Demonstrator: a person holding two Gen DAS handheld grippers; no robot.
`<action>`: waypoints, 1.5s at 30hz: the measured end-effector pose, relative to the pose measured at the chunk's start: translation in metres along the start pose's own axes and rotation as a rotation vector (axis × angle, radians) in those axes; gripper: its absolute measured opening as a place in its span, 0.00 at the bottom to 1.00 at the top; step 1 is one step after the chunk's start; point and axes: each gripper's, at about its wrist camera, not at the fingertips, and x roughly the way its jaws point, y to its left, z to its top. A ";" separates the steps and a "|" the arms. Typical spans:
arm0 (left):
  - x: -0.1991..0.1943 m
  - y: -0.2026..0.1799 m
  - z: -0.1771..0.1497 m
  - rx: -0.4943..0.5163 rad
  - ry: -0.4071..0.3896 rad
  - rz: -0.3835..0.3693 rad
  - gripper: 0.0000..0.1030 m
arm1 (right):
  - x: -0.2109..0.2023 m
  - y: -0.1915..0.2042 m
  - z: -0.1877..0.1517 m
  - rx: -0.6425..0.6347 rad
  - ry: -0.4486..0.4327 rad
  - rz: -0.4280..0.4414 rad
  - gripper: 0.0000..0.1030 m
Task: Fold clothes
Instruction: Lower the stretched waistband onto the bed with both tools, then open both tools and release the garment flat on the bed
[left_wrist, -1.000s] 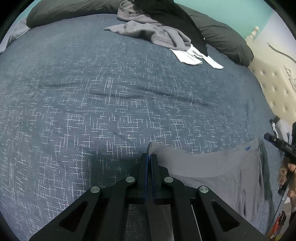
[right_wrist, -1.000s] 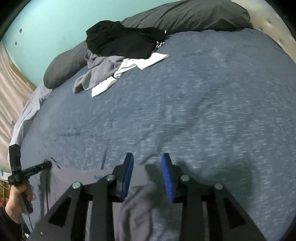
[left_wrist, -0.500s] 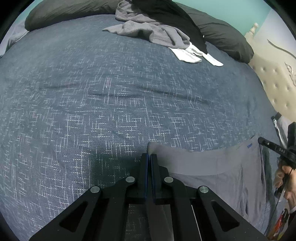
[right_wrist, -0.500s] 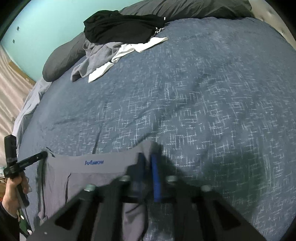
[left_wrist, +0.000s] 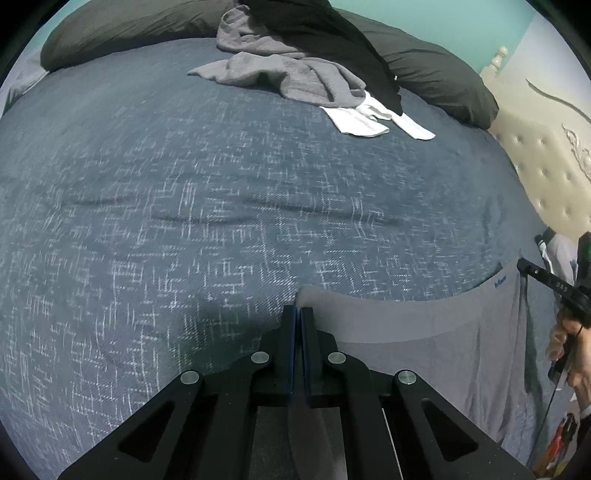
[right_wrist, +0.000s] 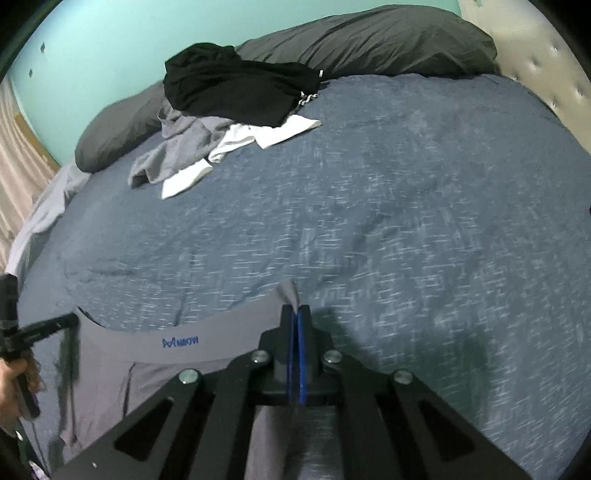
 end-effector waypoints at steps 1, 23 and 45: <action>0.001 0.000 0.002 -0.003 0.004 0.000 0.03 | 0.003 -0.001 0.000 -0.002 0.009 -0.006 0.01; -0.073 0.027 -0.057 -0.145 -0.040 -0.085 0.41 | -0.068 -0.028 -0.071 0.296 -0.002 0.094 0.32; -0.088 -0.009 -0.174 -0.174 -0.088 -0.051 0.42 | -0.084 -0.005 -0.175 0.485 -0.002 0.179 0.32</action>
